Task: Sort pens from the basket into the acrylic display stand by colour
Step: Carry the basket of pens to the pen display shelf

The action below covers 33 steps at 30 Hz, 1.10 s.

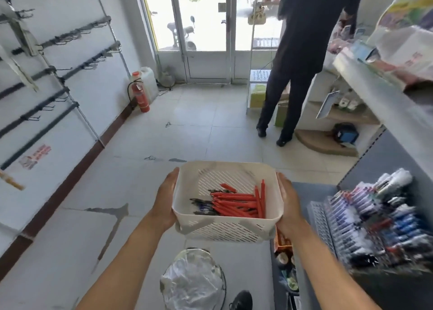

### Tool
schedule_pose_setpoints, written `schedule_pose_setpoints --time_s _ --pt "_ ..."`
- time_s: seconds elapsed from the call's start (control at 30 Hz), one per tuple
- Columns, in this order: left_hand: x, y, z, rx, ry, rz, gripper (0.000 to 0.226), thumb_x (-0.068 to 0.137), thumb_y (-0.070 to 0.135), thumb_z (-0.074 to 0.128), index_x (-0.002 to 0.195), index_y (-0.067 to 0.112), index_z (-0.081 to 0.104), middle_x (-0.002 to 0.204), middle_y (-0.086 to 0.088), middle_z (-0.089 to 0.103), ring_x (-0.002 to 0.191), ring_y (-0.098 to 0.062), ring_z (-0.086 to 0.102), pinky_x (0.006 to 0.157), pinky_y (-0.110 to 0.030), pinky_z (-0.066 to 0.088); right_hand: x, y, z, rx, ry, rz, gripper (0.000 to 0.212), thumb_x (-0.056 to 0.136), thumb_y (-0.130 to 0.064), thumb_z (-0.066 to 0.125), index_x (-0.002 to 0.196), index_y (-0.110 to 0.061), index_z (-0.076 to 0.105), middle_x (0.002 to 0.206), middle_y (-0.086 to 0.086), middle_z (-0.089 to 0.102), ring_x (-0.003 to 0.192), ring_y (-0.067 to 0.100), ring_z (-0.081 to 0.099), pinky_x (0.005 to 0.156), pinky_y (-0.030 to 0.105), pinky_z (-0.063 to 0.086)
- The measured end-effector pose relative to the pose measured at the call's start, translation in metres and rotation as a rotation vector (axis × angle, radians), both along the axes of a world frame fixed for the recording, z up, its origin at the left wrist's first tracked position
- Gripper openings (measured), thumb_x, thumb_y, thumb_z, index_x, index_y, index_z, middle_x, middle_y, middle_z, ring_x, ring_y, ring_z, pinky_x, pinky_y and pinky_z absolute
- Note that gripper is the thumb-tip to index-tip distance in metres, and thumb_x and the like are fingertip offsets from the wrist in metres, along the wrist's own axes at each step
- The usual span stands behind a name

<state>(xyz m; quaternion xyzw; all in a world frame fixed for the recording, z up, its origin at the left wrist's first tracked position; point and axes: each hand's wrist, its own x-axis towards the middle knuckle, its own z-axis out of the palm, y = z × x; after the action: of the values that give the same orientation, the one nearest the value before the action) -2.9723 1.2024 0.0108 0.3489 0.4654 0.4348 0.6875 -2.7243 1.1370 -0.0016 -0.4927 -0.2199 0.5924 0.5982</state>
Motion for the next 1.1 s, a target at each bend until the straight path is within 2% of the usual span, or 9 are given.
schedule_pose_setpoints --time_s 0.17,0.33,0.4,0.5,0.57,0.67,0.93,1.0,1.1 --pt "0.063 0.053 0.007 -0.037 0.001 -0.138 0.051 0.107 0.038 0.035 0.091 0.015 0.077 0.074 -0.004 0.074 0.066 -0.016 0.072 0.055 -0.025 0.055 0.05 0.023 -0.006 -0.05 0.137 -0.116 0.057 0.105 -0.05 0.038 0.128 -0.005 0.063 0.104 0.021 0.072 0.088 0.031 0.075 0.073 0.042 0.062" --pt "0.124 0.089 0.0 -0.031 -0.009 -0.323 0.041 0.108 0.036 0.033 0.107 0.01 0.065 0.077 -0.003 0.074 0.068 -0.015 0.072 0.056 -0.026 0.056 0.088 0.011 -0.003 -0.024 0.11 -0.312 0.053 0.105 -0.051 0.036 0.116 -0.012 0.07 0.106 0.019 0.075 0.09 0.031 0.076 0.07 0.039 0.062" --pt "0.148 0.103 -0.006 -0.035 -0.006 -0.426 0.044 0.107 0.04 0.033 0.104 0.011 0.065 0.076 -0.006 0.073 0.069 -0.018 0.072 0.059 -0.027 0.057 0.1 0.005 -0.005 -0.013 0.11 -0.41 0.053 0.104 -0.051 0.039 0.119 -0.011 0.071 0.113 0.021 0.073 0.1 0.035 0.074 0.084 0.046 0.06" --pt "0.183 0.125 -0.014 -0.076 -0.047 -0.593 0.052 0.1 0.055 0.044 0.12 0.013 0.066 0.103 -0.017 0.066 0.093 -0.033 0.065 0.08 -0.042 0.054 0.116 -0.006 -0.012 -0.024 0.11 -0.551 0.061 0.103 -0.057 0.039 0.137 -0.012 0.061 0.13 0.023 0.066 0.12 0.04 0.064 0.105 0.058 0.048" --pt "0.208 0.139 -0.022 -0.115 -0.022 -0.688 0.054 0.098 0.058 0.046 0.123 0.014 0.067 0.112 -0.02 0.064 0.102 -0.038 0.062 0.087 -0.047 0.051 0.125 -0.013 -0.02 -0.043 0.119 -0.626 0.063 0.103 -0.059 0.036 0.14 -0.012 0.058 0.132 0.022 0.065 0.121 0.04 0.064 0.102 0.056 0.05" --pt "0.251 0.148 -0.026 -0.169 0.001 -0.841 0.054 0.1 0.057 0.038 0.116 0.019 0.072 0.104 -0.015 0.072 0.097 -0.033 0.068 0.08 -0.043 0.057 0.135 -0.024 -0.028 -0.033 0.129 -0.734 0.059 0.104 -0.055 0.034 0.136 -0.014 0.061 0.125 0.02 0.07 0.111 0.035 0.07 0.086 0.047 0.06" --pt "0.359 0.168 -0.04 -0.289 0.006 -1.261 0.058 0.097 0.059 0.04 0.1 0.016 0.08 0.102 -0.017 0.073 0.087 -0.033 0.073 0.07 -0.041 0.062 0.128 -0.031 -0.056 -0.012 0.182 -1.182 0.055 0.105 -0.051 0.034 0.117 -0.012 0.07 0.102 0.013 0.076 0.09 0.028 0.074 0.073 0.041 0.059" --pt "0.374 0.17 -0.045 -0.323 0.019 -1.354 0.059 0.098 0.058 0.041 0.107 0.013 0.078 0.1 -0.018 0.073 0.086 -0.034 0.073 0.07 -0.041 0.062 0.119 -0.031 -0.064 0.006 0.206 -1.309 0.054 0.103 -0.051 0.038 0.119 -0.011 0.07 0.108 0.015 0.073 0.099 0.032 0.071 0.08 0.043 0.057" --pt "0.387 0.171 -0.051 -0.31 0.06 -1.474 0.064 0.096 0.059 0.046 0.14 0.015 0.056 0.114 -0.019 0.069 0.098 -0.037 0.07 0.076 -0.045 0.059 0.102 -0.035 -0.069 0.017 0.206 -1.421 0.053 0.104 -0.052 0.036 0.117 -0.015 0.071 0.11 0.014 0.074 0.097 0.028 0.072 0.079 0.041 0.059"
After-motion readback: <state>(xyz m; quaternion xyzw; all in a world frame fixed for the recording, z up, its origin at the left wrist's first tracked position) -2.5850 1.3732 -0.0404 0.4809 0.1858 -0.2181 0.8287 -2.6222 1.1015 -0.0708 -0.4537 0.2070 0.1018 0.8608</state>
